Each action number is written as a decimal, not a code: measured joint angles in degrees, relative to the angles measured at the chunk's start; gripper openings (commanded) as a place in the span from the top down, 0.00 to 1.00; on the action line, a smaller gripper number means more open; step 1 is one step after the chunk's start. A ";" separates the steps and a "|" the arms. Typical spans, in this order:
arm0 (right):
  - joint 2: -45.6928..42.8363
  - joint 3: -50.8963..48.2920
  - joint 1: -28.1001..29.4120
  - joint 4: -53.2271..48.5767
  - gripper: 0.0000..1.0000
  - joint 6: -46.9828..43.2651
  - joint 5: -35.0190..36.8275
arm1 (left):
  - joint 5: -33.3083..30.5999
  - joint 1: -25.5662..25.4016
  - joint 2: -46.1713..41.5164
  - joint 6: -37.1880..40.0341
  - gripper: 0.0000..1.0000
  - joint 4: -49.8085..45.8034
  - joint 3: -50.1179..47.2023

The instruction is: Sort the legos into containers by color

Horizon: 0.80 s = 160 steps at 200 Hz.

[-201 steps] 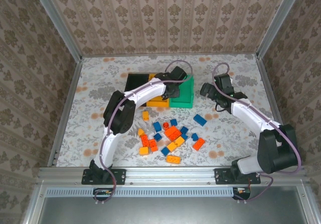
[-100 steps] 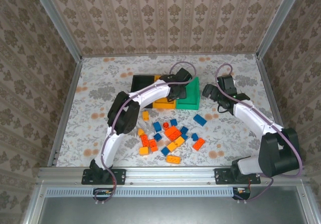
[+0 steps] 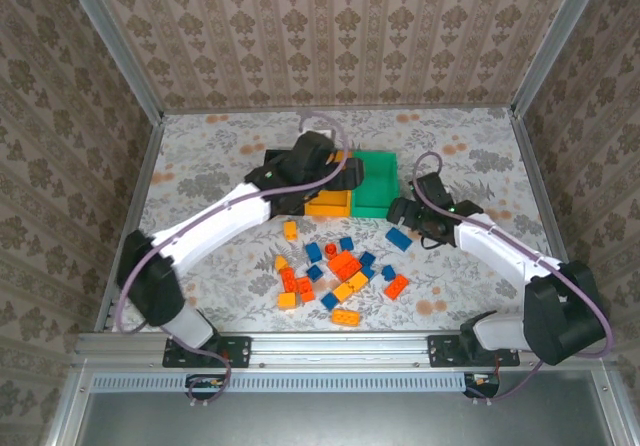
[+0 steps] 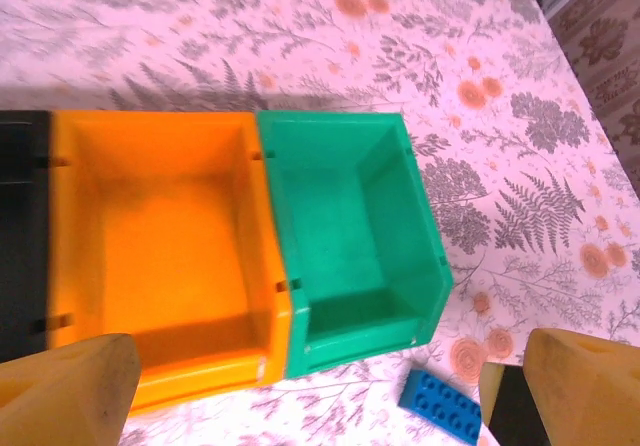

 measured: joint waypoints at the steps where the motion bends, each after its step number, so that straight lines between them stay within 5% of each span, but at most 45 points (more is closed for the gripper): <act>1: 0.02 0.00 0.33 -0.02 0.00 0.22 0.09 | -0.11 0.00 -0.28 0.07 0.00 0.13 -0.35; 63: 9.49 0.66 5.95 -1.75 0.00 9.40 5.99 | -6.10 0.00 -11.76 1.97 0.00 2.64 -20.59; 160: 18.69 4.81 7.32 -2.08 0.04 13.38 8.59 | -7.65 0.00 -17.33 1.97 0.00 5.75 -26.69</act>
